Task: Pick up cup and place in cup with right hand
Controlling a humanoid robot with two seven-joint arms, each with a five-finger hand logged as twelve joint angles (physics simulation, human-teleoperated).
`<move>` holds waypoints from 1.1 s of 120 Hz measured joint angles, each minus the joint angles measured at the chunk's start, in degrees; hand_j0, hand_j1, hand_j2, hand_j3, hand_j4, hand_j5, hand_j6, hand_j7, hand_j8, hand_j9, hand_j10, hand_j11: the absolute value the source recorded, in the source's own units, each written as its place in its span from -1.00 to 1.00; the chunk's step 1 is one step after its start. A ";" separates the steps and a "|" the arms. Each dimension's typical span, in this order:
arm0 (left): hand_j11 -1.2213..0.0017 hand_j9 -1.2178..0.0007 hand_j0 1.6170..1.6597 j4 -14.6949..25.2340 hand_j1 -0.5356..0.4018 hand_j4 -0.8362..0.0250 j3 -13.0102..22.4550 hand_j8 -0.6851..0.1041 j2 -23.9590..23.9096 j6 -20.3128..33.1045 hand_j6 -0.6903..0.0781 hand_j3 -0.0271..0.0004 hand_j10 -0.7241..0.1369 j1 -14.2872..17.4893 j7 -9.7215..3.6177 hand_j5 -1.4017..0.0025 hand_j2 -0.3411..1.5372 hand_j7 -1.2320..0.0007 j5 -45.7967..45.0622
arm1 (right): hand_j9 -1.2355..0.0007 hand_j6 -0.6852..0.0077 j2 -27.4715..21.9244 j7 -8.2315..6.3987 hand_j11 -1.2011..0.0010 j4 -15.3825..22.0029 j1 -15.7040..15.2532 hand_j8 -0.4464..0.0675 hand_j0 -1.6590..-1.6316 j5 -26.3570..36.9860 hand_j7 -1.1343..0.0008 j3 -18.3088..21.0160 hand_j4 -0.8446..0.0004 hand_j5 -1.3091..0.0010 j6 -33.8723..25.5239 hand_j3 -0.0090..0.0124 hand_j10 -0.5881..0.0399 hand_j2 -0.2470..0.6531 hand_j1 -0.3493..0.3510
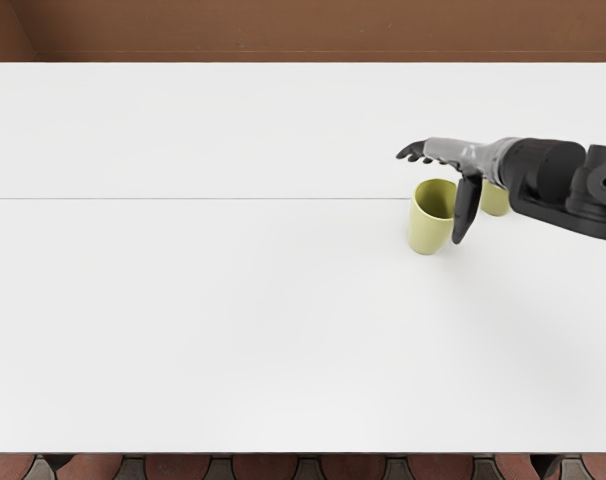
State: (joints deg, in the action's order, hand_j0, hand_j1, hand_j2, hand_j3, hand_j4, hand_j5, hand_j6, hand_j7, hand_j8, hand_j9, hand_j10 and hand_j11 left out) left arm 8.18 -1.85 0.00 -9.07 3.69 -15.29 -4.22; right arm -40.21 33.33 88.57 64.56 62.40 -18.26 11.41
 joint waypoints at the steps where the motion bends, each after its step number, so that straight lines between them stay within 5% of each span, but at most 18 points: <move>1: 1.00 1.00 0.92 0.00 0.89 0.94 0.00 0.74 0.00 0.00 0.80 0.97 0.68 0.00 0.00 1.00 -0.64 1.00 0.00 | 0.72 0.58 0.02 0.01 0.71 0.00 -0.04 0.20 -0.93 0.05 0.69 0.01 0.67 0.73 -0.05 -0.16 0.44 -0.51 -0.55; 75: 1.00 1.00 0.92 0.01 0.89 0.94 0.00 0.74 0.00 0.01 0.80 0.97 0.68 0.00 0.00 1.00 -0.64 1.00 0.00 | 0.53 0.31 -0.12 0.07 0.51 -0.20 -2.28 -0.16 -0.93 1.56 0.48 0.25 0.46 0.55 -2.71 -0.16 0.15 -0.55 -0.23; 132: 1.00 1.00 0.92 0.00 0.89 0.94 0.00 0.74 0.00 0.00 0.80 0.97 0.68 0.00 0.00 1.00 -0.64 1.00 0.00 | 0.49 0.26 0.35 -0.31 0.47 -1.28 -3.49 -0.22 -0.93 2.88 0.44 0.28 0.42 0.52 -6.92 -0.16 0.09 -0.55 -0.17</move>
State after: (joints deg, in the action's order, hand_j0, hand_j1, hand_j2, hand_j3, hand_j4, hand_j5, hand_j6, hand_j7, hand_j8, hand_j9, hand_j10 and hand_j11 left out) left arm 8.18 -1.85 0.00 -9.07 3.69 -15.29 -4.22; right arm -39.86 33.02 87.29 61.07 65.28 -17.98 4.49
